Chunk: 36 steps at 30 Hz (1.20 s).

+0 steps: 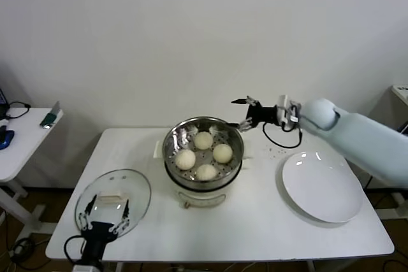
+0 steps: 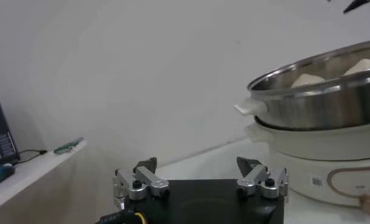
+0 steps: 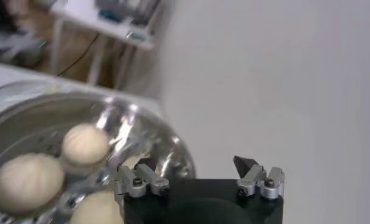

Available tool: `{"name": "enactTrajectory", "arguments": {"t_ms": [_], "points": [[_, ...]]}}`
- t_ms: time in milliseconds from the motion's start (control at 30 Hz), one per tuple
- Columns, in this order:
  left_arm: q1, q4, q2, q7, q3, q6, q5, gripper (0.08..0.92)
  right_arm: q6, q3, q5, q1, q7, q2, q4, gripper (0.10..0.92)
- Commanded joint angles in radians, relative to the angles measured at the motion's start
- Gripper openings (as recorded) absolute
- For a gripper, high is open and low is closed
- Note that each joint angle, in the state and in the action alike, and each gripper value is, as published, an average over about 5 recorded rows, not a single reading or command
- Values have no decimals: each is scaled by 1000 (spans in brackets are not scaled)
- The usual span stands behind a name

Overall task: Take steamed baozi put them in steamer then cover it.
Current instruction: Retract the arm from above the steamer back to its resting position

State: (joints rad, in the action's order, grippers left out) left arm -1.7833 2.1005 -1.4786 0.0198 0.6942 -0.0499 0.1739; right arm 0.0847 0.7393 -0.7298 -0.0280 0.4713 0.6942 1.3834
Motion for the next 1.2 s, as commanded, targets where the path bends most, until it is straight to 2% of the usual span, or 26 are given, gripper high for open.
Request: {"name": "enactTrajectory", "arguments": {"t_ms": [33,333,533,633,933,1200], "points": [[7,6,-19,-6,-5,4,138,823,132,-809,99,762,-272,-70,194,823],[41,2,-13,-51,3,41,455,823,132,-1130,142,1070,-385,121,257,823],[81,-66,8,-29,33,64,1026,823,91,-1300,148,1233,-429,245,316,823],[102,-124,10,-42,25,64,1189,823,50,-1355,150,1308,-425,288,351,823],[204,-323,9,-127,13,28,1422,823,11,-1417,179,1442,-392,364,399,823],[304,-445,13,-182,41,45,1463,823,16,-1431,204,1478,-377,387,396,823]]}}
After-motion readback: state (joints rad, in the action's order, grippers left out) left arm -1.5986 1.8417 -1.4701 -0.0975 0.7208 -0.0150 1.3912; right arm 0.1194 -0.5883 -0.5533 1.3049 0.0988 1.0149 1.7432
